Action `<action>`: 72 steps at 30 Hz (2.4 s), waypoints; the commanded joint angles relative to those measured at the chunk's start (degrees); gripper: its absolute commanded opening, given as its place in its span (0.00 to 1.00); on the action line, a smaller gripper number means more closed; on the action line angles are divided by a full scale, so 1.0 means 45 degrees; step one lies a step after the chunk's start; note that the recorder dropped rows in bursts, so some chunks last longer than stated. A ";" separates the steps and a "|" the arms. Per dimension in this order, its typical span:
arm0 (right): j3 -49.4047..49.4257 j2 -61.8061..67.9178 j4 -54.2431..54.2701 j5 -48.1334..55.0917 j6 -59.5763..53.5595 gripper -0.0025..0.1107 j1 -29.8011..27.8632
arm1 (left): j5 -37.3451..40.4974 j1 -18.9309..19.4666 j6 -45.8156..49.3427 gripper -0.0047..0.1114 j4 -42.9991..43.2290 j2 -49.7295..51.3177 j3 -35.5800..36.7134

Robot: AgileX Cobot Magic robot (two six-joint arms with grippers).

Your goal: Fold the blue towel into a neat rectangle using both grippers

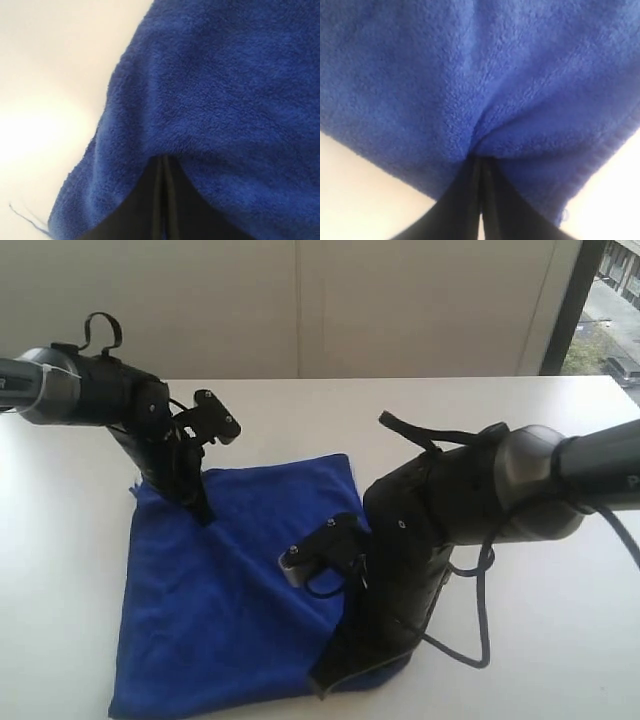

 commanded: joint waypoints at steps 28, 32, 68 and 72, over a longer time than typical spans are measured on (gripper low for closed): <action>-0.2535 -0.2416 -0.3299 -0.1349 0.0237 0.02 -0.2373 | 0.2198 0.0147 -0.0027 0.04 -0.2578 -0.4107 0.0272; -0.4911 -0.1141 0.2415 -0.0344 -0.5549 0.02 -0.4162 | 0.2173 -0.0566 -0.0464 0.04 -0.2578 -0.5227 0.2295; -1.4025 0.8233 0.5529 0.1856 -0.7323 0.02 -0.4795 | -0.2578 -0.1761 -0.3856 0.04 -0.3818 -0.6365 0.9776; -1.4122 0.8493 0.5478 0.1812 -0.7317 0.02 -0.4795 | -0.2849 -0.1937 -0.3827 0.04 -0.4002 -0.6135 1.0152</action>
